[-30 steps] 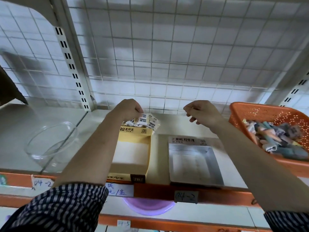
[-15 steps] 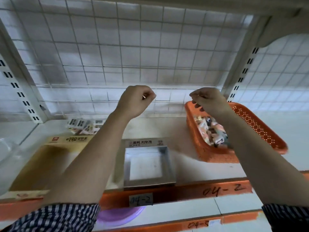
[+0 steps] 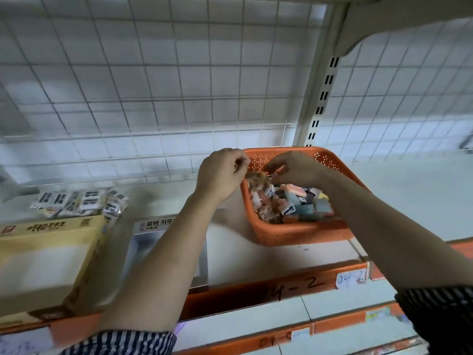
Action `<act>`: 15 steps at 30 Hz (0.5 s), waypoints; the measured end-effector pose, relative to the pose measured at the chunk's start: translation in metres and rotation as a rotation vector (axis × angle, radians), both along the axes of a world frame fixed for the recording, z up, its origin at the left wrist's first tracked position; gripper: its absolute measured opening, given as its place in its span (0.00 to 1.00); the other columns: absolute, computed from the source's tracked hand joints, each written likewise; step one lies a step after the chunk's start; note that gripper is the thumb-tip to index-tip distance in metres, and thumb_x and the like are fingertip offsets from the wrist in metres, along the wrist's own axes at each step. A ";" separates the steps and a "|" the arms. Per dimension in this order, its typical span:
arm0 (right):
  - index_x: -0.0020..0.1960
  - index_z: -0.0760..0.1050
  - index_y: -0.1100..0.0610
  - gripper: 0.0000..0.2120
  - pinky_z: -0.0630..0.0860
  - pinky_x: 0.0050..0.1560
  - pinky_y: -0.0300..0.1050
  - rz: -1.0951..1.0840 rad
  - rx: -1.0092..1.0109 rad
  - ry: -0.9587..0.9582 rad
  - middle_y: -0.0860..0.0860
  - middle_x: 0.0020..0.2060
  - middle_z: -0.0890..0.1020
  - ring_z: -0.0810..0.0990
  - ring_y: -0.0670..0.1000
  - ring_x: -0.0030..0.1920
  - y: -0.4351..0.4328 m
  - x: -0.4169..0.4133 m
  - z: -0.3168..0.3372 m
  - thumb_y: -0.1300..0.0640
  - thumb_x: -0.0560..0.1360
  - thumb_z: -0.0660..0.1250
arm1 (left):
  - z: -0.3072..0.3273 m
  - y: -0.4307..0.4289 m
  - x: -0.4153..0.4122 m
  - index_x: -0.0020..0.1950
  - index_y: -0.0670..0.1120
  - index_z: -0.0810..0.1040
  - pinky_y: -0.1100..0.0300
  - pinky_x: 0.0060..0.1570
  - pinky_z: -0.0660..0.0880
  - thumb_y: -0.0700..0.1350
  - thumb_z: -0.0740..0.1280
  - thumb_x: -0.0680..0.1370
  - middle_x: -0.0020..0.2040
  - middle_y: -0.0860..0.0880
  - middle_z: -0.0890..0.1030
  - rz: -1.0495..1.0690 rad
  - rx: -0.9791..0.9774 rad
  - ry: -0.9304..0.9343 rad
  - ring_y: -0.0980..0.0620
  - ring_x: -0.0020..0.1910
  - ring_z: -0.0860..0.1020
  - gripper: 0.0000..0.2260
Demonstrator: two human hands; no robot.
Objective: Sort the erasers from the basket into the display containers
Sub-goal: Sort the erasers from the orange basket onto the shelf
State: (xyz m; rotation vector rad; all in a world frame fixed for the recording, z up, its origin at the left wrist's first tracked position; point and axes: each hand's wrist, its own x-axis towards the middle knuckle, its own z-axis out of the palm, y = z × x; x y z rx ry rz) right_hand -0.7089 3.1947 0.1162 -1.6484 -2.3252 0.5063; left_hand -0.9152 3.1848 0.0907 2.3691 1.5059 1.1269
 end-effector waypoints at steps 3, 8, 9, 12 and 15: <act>0.57 0.81 0.52 0.13 0.73 0.48 0.36 0.093 0.010 -0.059 0.45 0.48 0.82 0.78 0.45 0.47 0.002 -0.008 -0.004 0.56 0.72 0.74 | -0.007 0.001 0.002 0.52 0.48 0.82 0.54 0.47 0.76 0.48 0.64 0.80 0.48 0.51 0.83 0.016 0.001 -0.005 0.51 0.47 0.79 0.08; 0.52 0.80 0.53 0.12 0.69 0.43 0.37 0.091 0.059 -0.096 0.47 0.44 0.80 0.78 0.47 0.45 0.004 -0.008 -0.013 0.56 0.69 0.76 | -0.008 -0.001 0.005 0.51 0.47 0.82 0.53 0.45 0.76 0.48 0.64 0.80 0.46 0.50 0.83 0.052 0.064 0.041 0.49 0.45 0.80 0.09; 0.51 0.79 0.53 0.12 0.69 0.43 0.38 0.096 0.062 -0.098 0.47 0.44 0.80 0.78 0.48 0.46 0.005 -0.007 -0.014 0.56 0.69 0.76 | -0.007 -0.002 0.006 0.50 0.46 0.82 0.52 0.44 0.76 0.47 0.63 0.80 0.44 0.49 0.83 0.065 0.094 0.055 0.48 0.43 0.80 0.09; 0.46 0.76 0.52 0.11 0.68 0.39 0.38 0.103 0.048 -0.077 0.45 0.40 0.78 0.77 0.48 0.44 0.004 0.001 -0.009 0.56 0.69 0.77 | -0.003 -0.002 0.011 0.48 0.45 0.81 0.53 0.43 0.76 0.46 0.63 0.79 0.42 0.49 0.83 0.098 0.156 0.105 0.47 0.41 0.80 0.09; 0.45 0.75 0.52 0.10 0.73 0.40 0.40 0.046 0.063 0.018 0.47 0.40 0.79 0.78 0.50 0.44 -0.001 0.018 0.000 0.57 0.70 0.76 | 0.004 0.002 0.018 0.48 0.45 0.81 0.54 0.45 0.74 0.46 0.63 0.80 0.42 0.49 0.82 0.096 0.165 0.213 0.47 0.41 0.80 0.08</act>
